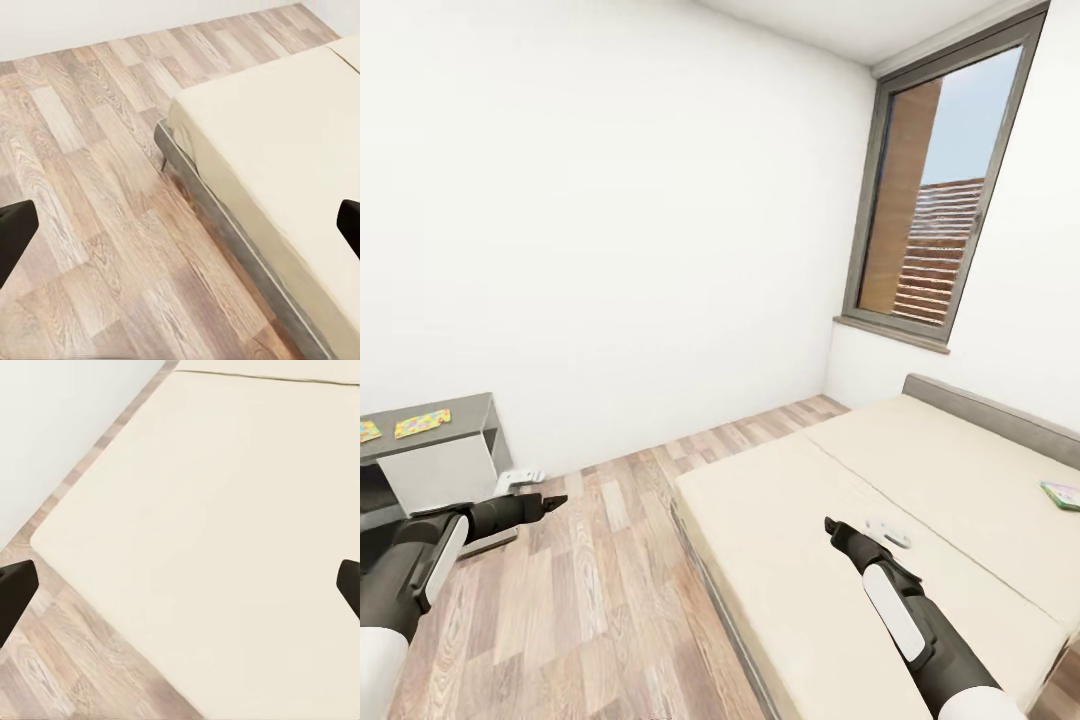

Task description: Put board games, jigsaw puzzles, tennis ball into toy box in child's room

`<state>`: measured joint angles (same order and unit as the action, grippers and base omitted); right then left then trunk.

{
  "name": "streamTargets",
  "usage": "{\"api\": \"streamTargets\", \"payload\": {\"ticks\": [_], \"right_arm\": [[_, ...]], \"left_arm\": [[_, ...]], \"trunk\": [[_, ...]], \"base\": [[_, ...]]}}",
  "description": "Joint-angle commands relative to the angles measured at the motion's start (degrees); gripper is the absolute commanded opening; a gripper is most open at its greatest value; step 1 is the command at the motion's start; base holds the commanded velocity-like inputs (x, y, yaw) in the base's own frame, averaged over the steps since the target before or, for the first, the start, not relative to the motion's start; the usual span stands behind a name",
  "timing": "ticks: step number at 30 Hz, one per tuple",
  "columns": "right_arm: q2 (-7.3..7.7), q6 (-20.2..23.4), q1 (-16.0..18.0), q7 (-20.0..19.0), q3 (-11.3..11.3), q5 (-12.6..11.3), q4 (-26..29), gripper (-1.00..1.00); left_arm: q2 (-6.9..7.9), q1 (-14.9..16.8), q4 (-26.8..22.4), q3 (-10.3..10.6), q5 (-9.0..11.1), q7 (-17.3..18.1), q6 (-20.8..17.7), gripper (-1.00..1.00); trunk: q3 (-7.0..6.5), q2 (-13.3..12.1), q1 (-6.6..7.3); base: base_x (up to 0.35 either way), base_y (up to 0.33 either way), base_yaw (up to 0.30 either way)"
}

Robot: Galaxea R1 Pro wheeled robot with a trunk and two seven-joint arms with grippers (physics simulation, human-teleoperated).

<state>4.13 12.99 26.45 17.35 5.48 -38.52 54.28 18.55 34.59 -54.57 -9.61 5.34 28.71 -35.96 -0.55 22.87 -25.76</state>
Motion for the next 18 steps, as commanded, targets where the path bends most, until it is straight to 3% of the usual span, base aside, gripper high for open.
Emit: {"api": "streamTargets", "payload": {"ticks": [1,13,18], "right_arm": [[0.09,0.1,0.0,0.5,0.2,-0.4,0.1,1.0],[0.09,0.0,0.0,0.5,0.2,-0.4,0.1,1.0],[0.09,-0.1,0.0,0.5,0.2,-0.4,0.1,1.0]], "left_arm": [[-0.03,0.0,0.0,-0.1,0.5,0.0,-0.5,1.0],[-0.04,0.0,0.0,-0.1,0.5,0.0,-0.5,1.0],[-0.01,0.0,0.0,-0.1,0.5,0.0,-0.5,1.0]], "trunk": [[0.03,0.1,-0.02],[0.03,0.1,-0.02],[0.03,0.1,-0.02]], "base": [[-0.05,-0.174,0.29],[-0.043,-0.093,0.286],[-0.056,-0.02,0.13]]}}
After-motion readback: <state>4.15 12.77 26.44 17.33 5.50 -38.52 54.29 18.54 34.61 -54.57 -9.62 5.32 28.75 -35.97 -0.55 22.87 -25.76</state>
